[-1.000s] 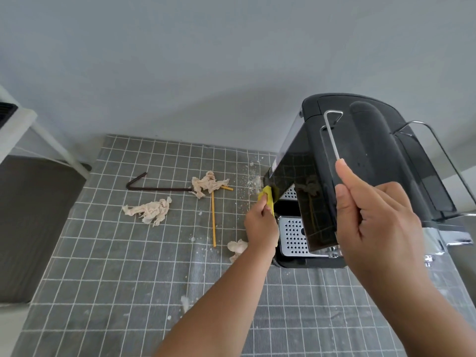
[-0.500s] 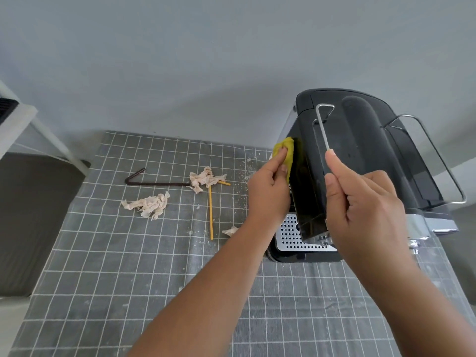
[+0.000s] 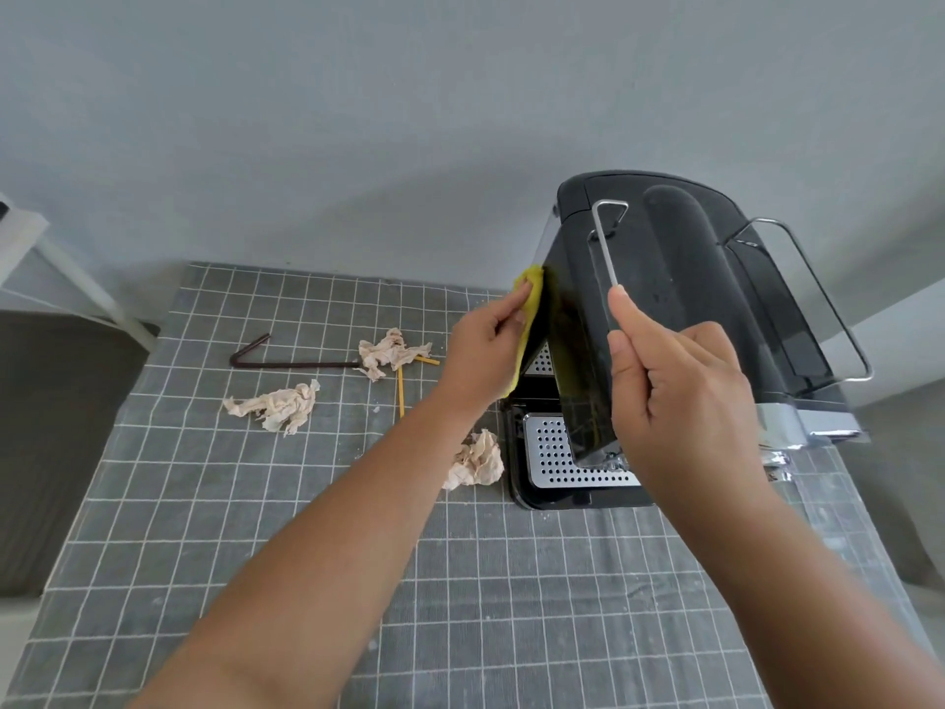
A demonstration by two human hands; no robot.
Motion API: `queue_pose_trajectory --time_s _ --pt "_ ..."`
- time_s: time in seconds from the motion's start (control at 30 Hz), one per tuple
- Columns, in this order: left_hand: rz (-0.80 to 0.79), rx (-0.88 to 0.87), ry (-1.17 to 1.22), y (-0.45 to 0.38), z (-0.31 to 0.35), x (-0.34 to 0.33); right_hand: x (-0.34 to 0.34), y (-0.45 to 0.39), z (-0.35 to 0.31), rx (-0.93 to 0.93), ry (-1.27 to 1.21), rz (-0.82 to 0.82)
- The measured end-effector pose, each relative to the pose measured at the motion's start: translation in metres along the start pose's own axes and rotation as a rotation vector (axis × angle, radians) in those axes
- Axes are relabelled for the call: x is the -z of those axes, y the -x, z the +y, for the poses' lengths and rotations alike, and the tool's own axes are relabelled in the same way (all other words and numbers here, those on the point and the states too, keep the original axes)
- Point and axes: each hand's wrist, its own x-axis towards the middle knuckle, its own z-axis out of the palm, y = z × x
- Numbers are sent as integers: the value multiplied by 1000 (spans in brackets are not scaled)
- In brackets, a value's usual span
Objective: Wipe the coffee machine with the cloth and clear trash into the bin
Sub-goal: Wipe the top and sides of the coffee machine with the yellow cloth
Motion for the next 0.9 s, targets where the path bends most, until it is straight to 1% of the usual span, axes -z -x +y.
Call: queue_pose_trajectory --time_s 0.17,0.23,0.33,0.5,0.57,0.73,0.9 --pt "51 -183 58 17 36 -9 0 -1 2 0 -1 1" --pt "74 -222 76 32 34 -15 0 -1 2 -4 2 8" --pt "99 -264 165 52 28 -24 0 0 2 -12 7 10" --pt "118 -388 225 86 24 -35 3 -1 -2 -45 -22 -3" --pt "112 -403 265 106 20 -41 6 -1 -3 -60 -34 -12" --pt "95 -353 306 133 4 -47 9 0 -3 -110 -64 -34" --pt "78 -372 201 106 23 -33 9 1 -2 -118 -68 -24"
